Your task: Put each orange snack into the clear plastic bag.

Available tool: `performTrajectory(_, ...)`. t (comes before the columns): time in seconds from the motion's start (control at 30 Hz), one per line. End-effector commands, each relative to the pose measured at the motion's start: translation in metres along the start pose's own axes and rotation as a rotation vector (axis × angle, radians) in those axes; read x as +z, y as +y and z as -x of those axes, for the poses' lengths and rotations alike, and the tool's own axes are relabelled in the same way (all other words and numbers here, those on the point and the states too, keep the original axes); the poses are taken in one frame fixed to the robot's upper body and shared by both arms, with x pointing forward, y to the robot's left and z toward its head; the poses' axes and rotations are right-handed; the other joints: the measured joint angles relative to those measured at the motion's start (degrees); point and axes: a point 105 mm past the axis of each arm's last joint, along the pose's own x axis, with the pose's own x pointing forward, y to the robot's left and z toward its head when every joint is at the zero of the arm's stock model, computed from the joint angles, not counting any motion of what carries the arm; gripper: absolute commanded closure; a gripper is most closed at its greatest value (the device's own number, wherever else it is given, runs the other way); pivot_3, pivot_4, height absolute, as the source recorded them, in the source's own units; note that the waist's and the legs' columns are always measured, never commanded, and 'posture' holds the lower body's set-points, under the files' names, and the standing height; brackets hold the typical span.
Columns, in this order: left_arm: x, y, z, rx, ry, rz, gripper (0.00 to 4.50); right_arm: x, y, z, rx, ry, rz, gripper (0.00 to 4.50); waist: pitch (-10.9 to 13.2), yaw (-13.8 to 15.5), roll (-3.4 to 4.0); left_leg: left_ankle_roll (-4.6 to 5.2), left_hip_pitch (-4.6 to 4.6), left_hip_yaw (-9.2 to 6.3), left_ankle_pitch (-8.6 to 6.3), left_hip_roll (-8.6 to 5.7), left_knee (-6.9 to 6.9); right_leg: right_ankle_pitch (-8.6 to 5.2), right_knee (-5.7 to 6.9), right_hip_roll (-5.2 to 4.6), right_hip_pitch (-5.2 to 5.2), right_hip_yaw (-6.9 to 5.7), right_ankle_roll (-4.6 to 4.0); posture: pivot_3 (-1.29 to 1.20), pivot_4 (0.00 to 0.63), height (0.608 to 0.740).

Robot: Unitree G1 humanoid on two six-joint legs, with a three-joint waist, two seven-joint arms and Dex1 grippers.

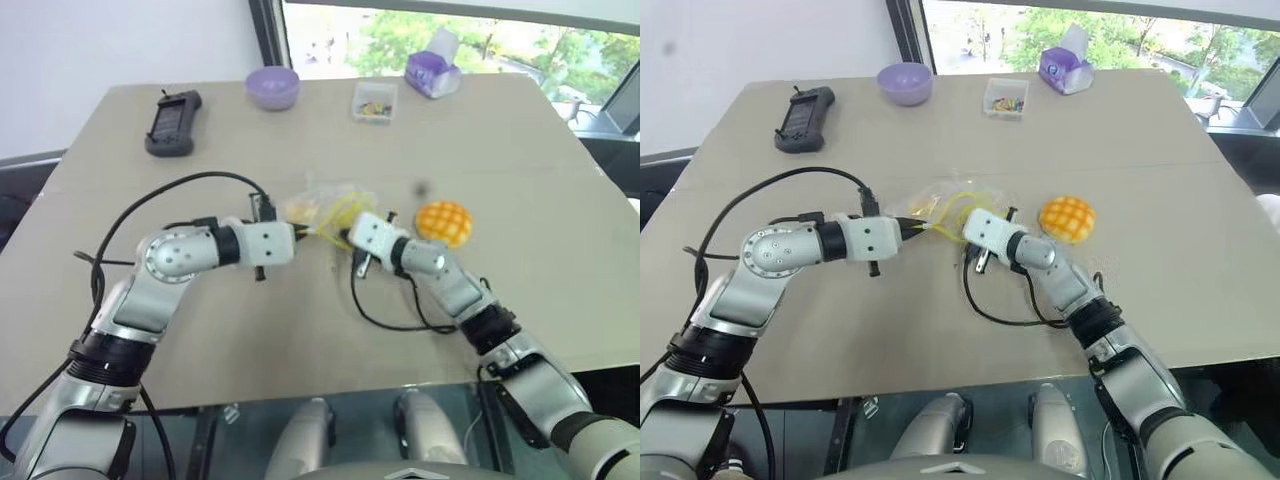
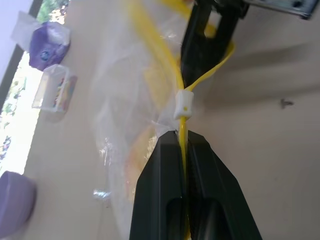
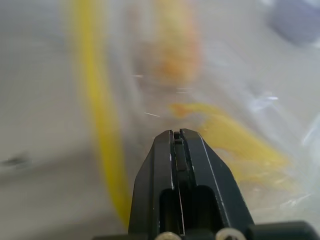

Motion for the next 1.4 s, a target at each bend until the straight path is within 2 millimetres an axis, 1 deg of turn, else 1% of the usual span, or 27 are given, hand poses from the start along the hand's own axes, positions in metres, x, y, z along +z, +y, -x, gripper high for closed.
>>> performTrajectory(0.03, 0.003, 0.015, 0.01, 0.066, 0.029, -0.047, 4.5, 0.003, -0.016, 0.004, -0.067, 0.01, 0.032, 4.43, 0.0, 0.0, 0.0, 0.0, 0.0, 0.01, 0.0, 0.0, 0.0, 0.0, -0.01, -0.01, 0.0, 0.0, 0.0, 0.0, 0.15, 0.74)
performTrajectory(0.17, 0.006, 0.012, 0.008, 0.07, 0.043, -0.05, 4.5, 0.007, -0.004, 0.004, 0.004, -0.009, 0.073, 4.43, 0.0, -0.2, 0.0, 0.0, 0.0, 0.05, 0.0, 0.0, -0.01, 0.0, -0.03, -0.01, 0.0, 0.02, 0.0, 0.0, 0.15, 0.74)
performTrajectory(0.2, 0.008, 0.01, 0.007, 0.071, 0.043, -0.047, 4.5, 0.009, -0.002, 0.005, 0.013, -0.024, 0.08, 3.94, 0.0, -0.2, 0.0, 0.0, 0.0, 0.05, 0.0, 0.0, -0.01, 0.0, -0.03, -0.01, 0.0, 0.03, 0.0, 0.0, 0.15, 0.74)
performTrajectory(0.23, 0.008, 0.01, 0.006, 0.072, 0.044, -0.045, 4.5, 0.011, 0.0, 0.004, 0.019, -0.034, 0.083, 3.7, 0.0, -0.2, 0.0, 0.0, 0.0, 0.04, 0.0, 0.0, -0.01, 0.0, -0.02, -0.01, 0.0, 0.02, 0.0, 0.0, 0.15, 0.74)
performTrajectory(0.33, 0.014, 0.001, 0.001, 0.063, 0.033, -0.028, 4.5, 0.024, 0.002, 0.002, -0.007, -0.093, 0.113, 2.42, 0.0, -0.2, 0.0, 0.0, 0.0, 0.03, 0.0, 0.0, -0.01, 0.0, -0.01, 0.0, 0.0, 0.02, 0.0, 0.0, 0.15, 0.74)
performTrajectory(0.37, 0.016, -0.001, -0.001, 0.061, 0.031, -0.025, 4.5, 0.027, 0.001, 0.0, -0.015, -0.102, 0.123, 2.42, 0.0, -0.2, 0.0, 0.0, 0.0, 0.04, 0.0, 0.0, -0.01, 0.0, -0.01, 0.0, 0.0, 0.02, 0.0, 0.0, 0.15, 0.74)
performTrajectory(0.47, 0.022, -0.003, -0.006, 0.06, 0.015, -0.003, 4.5, 0.028, 0.009, -0.006, 0.028, -0.103, 0.207, 2.42, 0.0, -0.2, 0.0, 0.0, 0.0, 0.04, 0.0, 0.0, -0.01, 0.0, -0.01, 0.0, 0.0, 0.02, 0.0, 0.0, 0.15, 0.74)
performTrajectory(0.6, 0.03, -0.004, -0.011, 0.053, -0.005, 0.036, 4.5, 0.029, 0.011, -0.014, 0.032, -0.103, 0.386, 2.42, 0.0, -0.2, 0.0, 0.0, 0.0, 0.06, 0.0, 0.0, 0.0, 0.0, 0.0, 0.0, 0.0, 0.03, 0.0, 0.0, 0.15, 0.74)
performTrajectory(0.7, 0.032, -0.002, -0.011, 0.061, -0.002, 0.089, 4.5, 0.032, 0.006, -0.015, -0.007, -0.117, 0.439, 2.42, 0.0, -0.2, 0.0, 0.0, 0.0, 0.05, 0.0, 0.0, 0.0, 0.0, -0.01, 0.0, -0.01, 0.02, 0.0, 0.0, 0.15, 0.74)
performTrajectory(0.83, 0.034, -0.001, -0.013, 0.058, -0.003, 0.099, 4.5, 0.031, 0.002, -0.014, -0.027, -0.116, 0.464, 2.42, 0.0, -0.2, 0.0, -0.01, 0.0, 0.05, 0.0, 0.0, 0.0, 0.0, -0.02, 0.0, 0.0, 0.03, 0.0, 0.0, 0.15, 0.74)
performTrajectory(0.93, 0.034, -0.003, -0.016, 0.053, -0.004, 0.106, 4.5, 0.027, 0.005, -0.015, -0.007, -0.108, 0.495, 1.57, 0.0, -0.2, 0.0, -0.01, 0.0, 0.05, 0.0, 0.0, 0.0, 0.0, -0.02, 0.0, 0.0, 0.03, 0.0, 0.0, 0.15, 0.74)
performTrajectory(0.97, 0.033, -0.003, -0.016, 0.053, -0.002, 0.11, 4.5, 0.025, 0.006, -0.015, 0.001, -0.104, 0.505, 1.04, 0.0, -0.2, 0.0, -0.01, 0.0, 0.05, 0.0, 0.0, 0.0, 0.0, -0.02, 0.0, 0.0, 0.03, 0.0, 0.0, 0.15, 0.74)
performTrajectory(1.03, 0.03, -0.002, -0.016, 0.058, 0.009, 0.131, 4.5, 0.023, 0.005, -0.013, -0.009, -0.1, 0.533, 0.12, 0.0, -0.2, 0.0, -0.01, 0.0, 0.07, 0.0, 0.0, 0.0, 0.0, -0.02, 0.0, 0.0, 0.05, 0.0, 0.0, 0.15, 0.74)
performTrajectory(1.07, 0.028, -0.003, -0.015, 0.06, 0.014, 0.135, 4.5, 0.023, 0.003, -0.012, -0.023, -0.1, 0.543, 0.05, 0.0, -0.2, -0.01, -0.01, 0.01, 0.07, 0.0, 0.0, 0.0, 0.0, -0.02, 0.0, 0.0, 0.06, 0.0, 0.0, 0.15, 0.74)
performTrajectory(1.23, 0.024, -0.003, -0.015, 0.067, 0.024, 0.153, 4.5, 0.022, -0.007, -0.005, -0.062, -0.098, 0.554, 0.05, 0.0, -0.1, -0.01, -0.01, 0.02, 0.07, 0.0, 0.0, 0.0, 0.0, -0.02, 0.0, 0.0, 0.06, 0.0, 0.0, 0.15, 0.74)
performTrajectory(1.4, 0.016, -0.001, -0.015, 0.073, 0.042, 0.166, 4.5, 0.027, -0.019, 0.011, -0.041, -0.119, 0.514, 0.05, 0.0, -0.1, -0.01, -0.01, 0.01, 0.06, 0.0, -0.01, 0.0, 0.0, -0.03, -0.01, 0.01, 0.05, 0.0, 0.0, 0.15, 0.74)
